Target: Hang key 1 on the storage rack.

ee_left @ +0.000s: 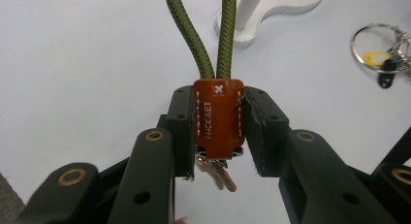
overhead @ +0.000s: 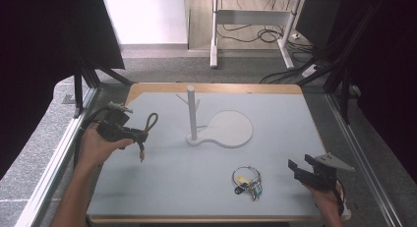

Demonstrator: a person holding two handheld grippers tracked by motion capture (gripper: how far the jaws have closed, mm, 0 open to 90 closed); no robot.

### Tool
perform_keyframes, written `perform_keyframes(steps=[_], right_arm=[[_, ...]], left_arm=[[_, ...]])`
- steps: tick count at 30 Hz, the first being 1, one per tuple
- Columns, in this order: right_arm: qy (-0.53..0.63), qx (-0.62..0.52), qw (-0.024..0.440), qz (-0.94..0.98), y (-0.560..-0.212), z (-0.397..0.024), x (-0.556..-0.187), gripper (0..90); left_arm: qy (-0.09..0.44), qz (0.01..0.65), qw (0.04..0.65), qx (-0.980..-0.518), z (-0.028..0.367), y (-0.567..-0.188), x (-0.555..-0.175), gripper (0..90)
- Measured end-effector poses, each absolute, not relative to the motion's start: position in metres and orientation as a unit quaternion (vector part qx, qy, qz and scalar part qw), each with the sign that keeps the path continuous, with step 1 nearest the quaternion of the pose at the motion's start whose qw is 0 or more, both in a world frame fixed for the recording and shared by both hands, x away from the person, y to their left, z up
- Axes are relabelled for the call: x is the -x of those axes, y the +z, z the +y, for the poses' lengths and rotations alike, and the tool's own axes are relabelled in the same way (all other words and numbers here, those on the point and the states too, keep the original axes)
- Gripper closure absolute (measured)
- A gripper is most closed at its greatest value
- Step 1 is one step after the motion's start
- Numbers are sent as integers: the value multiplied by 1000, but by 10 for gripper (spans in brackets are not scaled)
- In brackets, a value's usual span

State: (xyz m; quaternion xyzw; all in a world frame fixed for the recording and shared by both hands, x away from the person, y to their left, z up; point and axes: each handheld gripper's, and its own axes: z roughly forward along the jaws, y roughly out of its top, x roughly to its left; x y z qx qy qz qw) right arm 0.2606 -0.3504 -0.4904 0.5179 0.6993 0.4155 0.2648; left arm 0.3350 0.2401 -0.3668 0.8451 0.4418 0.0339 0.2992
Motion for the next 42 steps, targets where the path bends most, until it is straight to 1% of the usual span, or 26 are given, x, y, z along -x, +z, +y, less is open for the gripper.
perform_keyframes(steps=[6, 10, 17, 24, 42], right_arm=[[416, -518, 265, 699, -490, -350, -261, 299], [415, -518, 264, 700, -491, -350, -261, 298], [413, -520, 262, 700, -492, -350, -262, 297], [413, -520, 263, 700, -492, -351, -262, 297], [410, -520, 261, 703, -492, -350, -262, 297]], left_arm=[[32, 438, 312, -842, 239, -357, -339, 667], [39, 440, 307, -843, 239, -351, -343, 667], [40, 432, 320, -842, 240, -332, -348, 667], [46, 418, 330, -845, 230, -313, -350, 667], [42, 417, 336, -843, 219, -301, -363, 666]])
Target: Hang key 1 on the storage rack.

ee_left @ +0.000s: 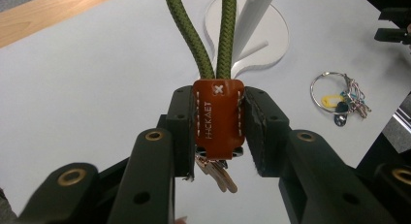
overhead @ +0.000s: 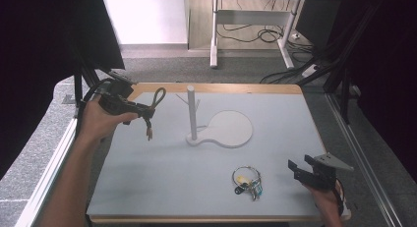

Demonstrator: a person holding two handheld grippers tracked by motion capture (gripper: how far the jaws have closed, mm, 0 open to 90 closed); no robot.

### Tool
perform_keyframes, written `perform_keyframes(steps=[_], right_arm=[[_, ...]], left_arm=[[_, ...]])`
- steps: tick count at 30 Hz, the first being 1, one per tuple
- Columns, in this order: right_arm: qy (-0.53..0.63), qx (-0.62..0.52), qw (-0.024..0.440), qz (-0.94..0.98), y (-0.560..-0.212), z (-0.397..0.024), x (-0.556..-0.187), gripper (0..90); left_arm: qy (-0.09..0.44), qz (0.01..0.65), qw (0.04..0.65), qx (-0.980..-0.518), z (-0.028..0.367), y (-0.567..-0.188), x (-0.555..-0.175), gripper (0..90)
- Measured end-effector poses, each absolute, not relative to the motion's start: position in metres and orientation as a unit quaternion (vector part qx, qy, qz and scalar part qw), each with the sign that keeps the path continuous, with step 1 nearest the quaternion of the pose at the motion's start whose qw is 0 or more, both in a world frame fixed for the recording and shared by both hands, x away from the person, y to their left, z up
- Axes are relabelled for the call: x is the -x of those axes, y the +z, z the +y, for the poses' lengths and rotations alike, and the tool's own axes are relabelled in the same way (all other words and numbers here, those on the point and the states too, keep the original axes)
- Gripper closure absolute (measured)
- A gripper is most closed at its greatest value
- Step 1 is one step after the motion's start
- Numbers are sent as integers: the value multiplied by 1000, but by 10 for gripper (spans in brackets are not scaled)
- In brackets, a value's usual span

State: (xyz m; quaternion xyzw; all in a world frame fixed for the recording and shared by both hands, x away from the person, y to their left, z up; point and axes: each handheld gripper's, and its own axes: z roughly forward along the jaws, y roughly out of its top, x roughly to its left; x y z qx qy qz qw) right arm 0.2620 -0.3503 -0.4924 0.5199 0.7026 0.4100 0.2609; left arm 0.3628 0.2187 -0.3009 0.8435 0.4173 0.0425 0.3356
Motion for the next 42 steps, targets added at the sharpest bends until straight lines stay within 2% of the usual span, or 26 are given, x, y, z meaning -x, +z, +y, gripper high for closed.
perform_keyframes(steps=[25, 42], right_arm=[[410, -520, 261, 703, -493, -352, -262, 298], [408, -520, 260, 704, -493, -352, -263, 298]], left_arm=[[23, 404, 327, -854, 184, -303, -387, 667], [19, 401, 314, -860, 174, -311, -392, 666]])
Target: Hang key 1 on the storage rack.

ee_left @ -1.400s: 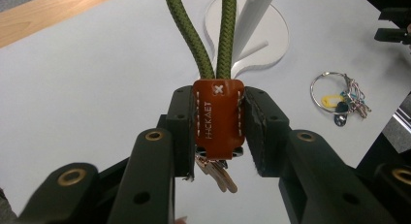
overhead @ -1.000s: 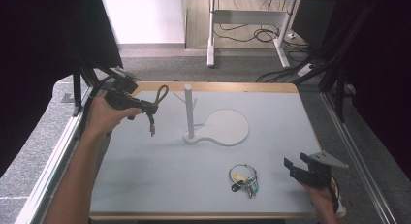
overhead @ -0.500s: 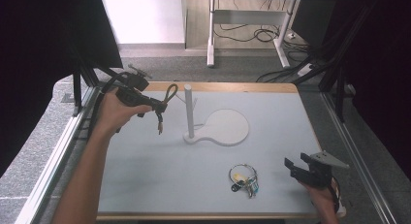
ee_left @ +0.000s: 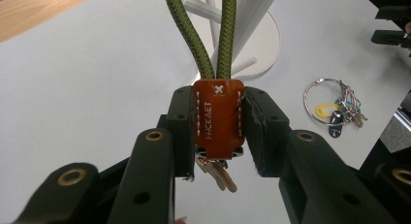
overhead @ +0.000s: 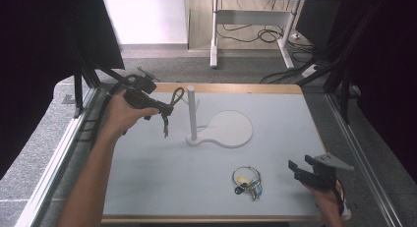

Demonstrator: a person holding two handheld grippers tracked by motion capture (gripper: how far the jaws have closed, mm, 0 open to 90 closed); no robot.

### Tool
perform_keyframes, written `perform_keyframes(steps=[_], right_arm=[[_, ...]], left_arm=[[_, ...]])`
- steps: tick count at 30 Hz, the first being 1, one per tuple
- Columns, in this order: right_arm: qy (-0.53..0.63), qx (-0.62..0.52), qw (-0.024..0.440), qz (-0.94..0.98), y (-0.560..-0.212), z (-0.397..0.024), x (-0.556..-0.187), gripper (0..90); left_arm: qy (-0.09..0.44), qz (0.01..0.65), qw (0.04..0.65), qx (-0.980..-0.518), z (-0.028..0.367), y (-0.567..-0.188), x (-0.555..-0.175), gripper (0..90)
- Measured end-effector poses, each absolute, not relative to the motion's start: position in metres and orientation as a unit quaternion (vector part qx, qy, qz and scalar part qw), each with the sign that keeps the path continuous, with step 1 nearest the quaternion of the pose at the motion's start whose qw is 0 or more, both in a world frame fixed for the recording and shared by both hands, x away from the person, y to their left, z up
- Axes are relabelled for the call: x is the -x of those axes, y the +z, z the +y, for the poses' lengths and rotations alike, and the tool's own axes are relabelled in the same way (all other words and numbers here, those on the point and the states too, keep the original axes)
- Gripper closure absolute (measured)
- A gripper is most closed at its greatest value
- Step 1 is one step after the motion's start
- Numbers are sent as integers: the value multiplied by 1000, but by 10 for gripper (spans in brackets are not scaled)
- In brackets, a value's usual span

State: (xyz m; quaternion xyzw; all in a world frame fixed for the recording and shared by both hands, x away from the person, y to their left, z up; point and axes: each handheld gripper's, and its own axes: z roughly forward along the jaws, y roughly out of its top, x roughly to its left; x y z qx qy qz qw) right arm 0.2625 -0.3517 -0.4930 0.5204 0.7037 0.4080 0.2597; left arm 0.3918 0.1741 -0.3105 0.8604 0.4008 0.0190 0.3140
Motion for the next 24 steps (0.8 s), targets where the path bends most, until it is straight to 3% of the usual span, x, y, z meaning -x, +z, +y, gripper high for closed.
perform_keyframes(steps=[24], right_arm=[[403, -520, 260, 707, -495, -351, -264, 299]], left_arm=[[-11, 396, 302, -867, 160, -346, -401, 664]])
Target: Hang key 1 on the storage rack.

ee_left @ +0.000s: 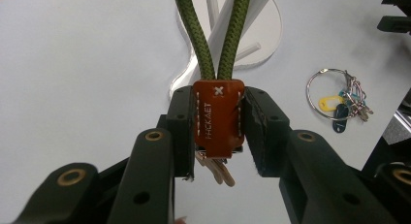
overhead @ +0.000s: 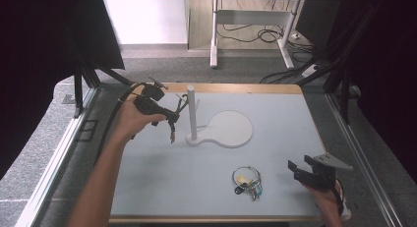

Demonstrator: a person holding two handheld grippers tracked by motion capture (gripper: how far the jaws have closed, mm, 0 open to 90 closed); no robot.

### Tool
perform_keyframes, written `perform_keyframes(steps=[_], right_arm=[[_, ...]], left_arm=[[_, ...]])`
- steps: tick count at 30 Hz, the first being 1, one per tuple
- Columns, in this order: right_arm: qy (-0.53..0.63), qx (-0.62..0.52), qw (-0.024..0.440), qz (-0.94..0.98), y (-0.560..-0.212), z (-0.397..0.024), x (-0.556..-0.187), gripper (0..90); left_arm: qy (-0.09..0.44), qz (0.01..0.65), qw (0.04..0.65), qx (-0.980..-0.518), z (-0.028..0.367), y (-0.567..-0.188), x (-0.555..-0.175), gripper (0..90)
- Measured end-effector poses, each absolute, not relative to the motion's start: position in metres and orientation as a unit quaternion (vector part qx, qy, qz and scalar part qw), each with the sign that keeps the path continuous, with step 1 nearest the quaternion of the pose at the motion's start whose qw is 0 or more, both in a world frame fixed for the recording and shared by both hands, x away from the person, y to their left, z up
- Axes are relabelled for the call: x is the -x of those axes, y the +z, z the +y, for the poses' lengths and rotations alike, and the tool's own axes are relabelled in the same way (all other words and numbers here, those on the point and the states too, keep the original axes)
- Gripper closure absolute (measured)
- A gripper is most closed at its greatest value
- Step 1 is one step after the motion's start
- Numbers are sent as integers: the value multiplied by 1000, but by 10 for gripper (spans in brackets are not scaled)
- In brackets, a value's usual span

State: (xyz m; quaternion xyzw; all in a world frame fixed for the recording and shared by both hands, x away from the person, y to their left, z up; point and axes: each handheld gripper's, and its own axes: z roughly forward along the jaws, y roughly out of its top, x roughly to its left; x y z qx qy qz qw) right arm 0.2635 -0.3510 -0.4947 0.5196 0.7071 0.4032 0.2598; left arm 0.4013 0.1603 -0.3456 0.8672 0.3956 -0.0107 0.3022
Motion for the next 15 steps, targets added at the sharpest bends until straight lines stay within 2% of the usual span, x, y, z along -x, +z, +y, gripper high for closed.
perform_keyframes(steps=[7, 8, 15], right_arm=[[405, -521, 259, 705, -494, -352, -263, 298], [406, -523, 258, 704, -494, -352, -263, 298], [407, -520, 256, 706, -494, -351, -263, 298]], left_arm=[[13, 395, 292, -871, 156, -353, -400, 656], [24, 394, 294, -871, 156, -353, -398, 622], [55, 387, 310, -867, 158, -354, -385, 545]])
